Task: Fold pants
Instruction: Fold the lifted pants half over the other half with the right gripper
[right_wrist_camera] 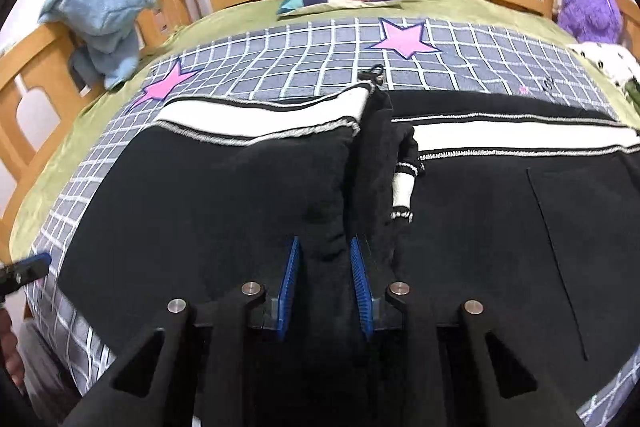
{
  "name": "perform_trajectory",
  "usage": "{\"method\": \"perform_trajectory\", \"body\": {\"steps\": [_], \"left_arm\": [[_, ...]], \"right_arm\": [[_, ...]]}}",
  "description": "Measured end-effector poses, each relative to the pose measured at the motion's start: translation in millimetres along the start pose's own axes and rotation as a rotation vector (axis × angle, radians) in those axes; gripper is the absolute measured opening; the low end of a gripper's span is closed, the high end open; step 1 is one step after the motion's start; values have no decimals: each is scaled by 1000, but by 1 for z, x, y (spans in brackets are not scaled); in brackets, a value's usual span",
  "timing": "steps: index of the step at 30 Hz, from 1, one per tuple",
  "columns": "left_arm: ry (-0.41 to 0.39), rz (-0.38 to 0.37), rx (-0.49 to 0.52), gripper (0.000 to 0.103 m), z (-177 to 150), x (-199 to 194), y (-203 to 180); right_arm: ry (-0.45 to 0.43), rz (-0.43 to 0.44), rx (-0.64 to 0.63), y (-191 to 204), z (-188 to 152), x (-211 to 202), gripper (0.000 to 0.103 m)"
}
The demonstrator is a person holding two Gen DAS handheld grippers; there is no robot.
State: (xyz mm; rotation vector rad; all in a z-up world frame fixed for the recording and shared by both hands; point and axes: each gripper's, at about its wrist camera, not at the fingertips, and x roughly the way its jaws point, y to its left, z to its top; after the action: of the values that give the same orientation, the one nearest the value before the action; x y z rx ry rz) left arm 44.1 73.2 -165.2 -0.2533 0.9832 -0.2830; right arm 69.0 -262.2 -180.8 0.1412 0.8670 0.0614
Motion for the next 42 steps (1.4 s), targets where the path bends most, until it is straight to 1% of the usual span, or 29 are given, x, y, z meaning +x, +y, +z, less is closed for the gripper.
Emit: {"method": "perform_trajectory", "body": {"steps": [1, 2, 3, 4, 6, 8, 9, 10, 11, 12, 13, 16, 17, 18, 19, 21, 22, 23, 25, 26, 28, 30, 31, 32, 34, 36, 38, 40, 42], "left_arm": [[0, -19, -8, 69, 0, 1, 1], [2, -31, -12, 69, 0, 2, 2], [5, -41, -16, 69, 0, 3, 1], [11, -47, -16, 69, 0, 4, -1], [12, -46, -6, 69, -1, 4, -4], [7, -41, 7, 69, -2, 1, -5], [5, -40, 11, 69, -3, 0, -5], [2, -41, 12, 69, -3, -2, -5], [1, -43, 10, 69, -3, -2, -5], [0, -46, 7, 69, -3, -2, -5], [1, -54, 2, 69, -2, -1, -5], [15, -69, 1, 69, 0, 4, -11], [18, -73, 12, 69, 0, 4, -15], [19, -72, 21, 69, 1, 5, -18], [16, -68, 33, 69, 1, 4, -21], [5, -64, 45, 69, 2, 1, -26], [0, -58, 43, 69, 5, 2, -28], [-2, -59, 40, 69, 6, 3, -29], [2, -75, 34, 70, 8, 12, -32], [11, -76, 31, 70, 7, 18, -33], [55, -64, 25, 70, 1, 35, -35], [112, -56, 40, 70, -9, 55, -38], [87, -32, 80, 71, -15, 56, -43], [73, -21, 109, 72, -17, 54, -47], [82, -15, 131, 72, -17, 51, -50], [94, -37, 102, 72, -12, 48, -47], [107, -63, 70, 72, -8, 47, -42], [110, -66, 57, 72, -9, 46, -40], [106, -63, 60, 72, -9, 44, -40]], "right_arm": [[3, 11, 8, 0, 3, 3, 33], [7, 23, 8, 2, 6, 7, 35], [13, 30, 5, 4, 8, 11, 32], [19, 25, 4, 5, 9, 15, 8], [46, 62, 12, 5, 10, 18, 8], [-15, 77, 24, -1, 13, -2, 8], [-81, 92, 55, -11, 17, -23, 8], [-114, 121, 97, -22, 18, -36, 8], [-131, 155, 145, -33, 20, -44, 8], [-125, 174, 186, -44, 19, -45, 8], [-105, 165, 187, -45, 18, -41, 9], [20, 85, 117, -36, 10, -5, 16], [45, 57, 92, -32, 6, 5, 16], [49, 45, 77, -30, 4, 6, 16], [40, 43, 69, -27, 3, 2, 19], [17, 55, 96, -28, 3, -14, 30], [3, 65, 115, -31, -3, -25, 38], [-9, 77, 126, -31, -7, -32, 41], [-3, 90, 128, -30, -18, -37, 41], [25, 93, 115, -29, -26, -34, 41], [56, 73, 84, -25, -40, -25, 41], [24, 37, 52, -21, -56, -24, 43], [15, 37, 36, -20, -58, -27, 44], [21, 46, 31, -20, -57, -28, 44], [29, 84, 44, -26, -48, -31, 44], [-14, 102, 78, -33, -35, -36, 46], [-35, 79, 93, -38, -19, -29, 54], [-7, 70, 88, -42, -6, -7, 54], [57, 72, 116, -48, 1, 19, 54]]}}
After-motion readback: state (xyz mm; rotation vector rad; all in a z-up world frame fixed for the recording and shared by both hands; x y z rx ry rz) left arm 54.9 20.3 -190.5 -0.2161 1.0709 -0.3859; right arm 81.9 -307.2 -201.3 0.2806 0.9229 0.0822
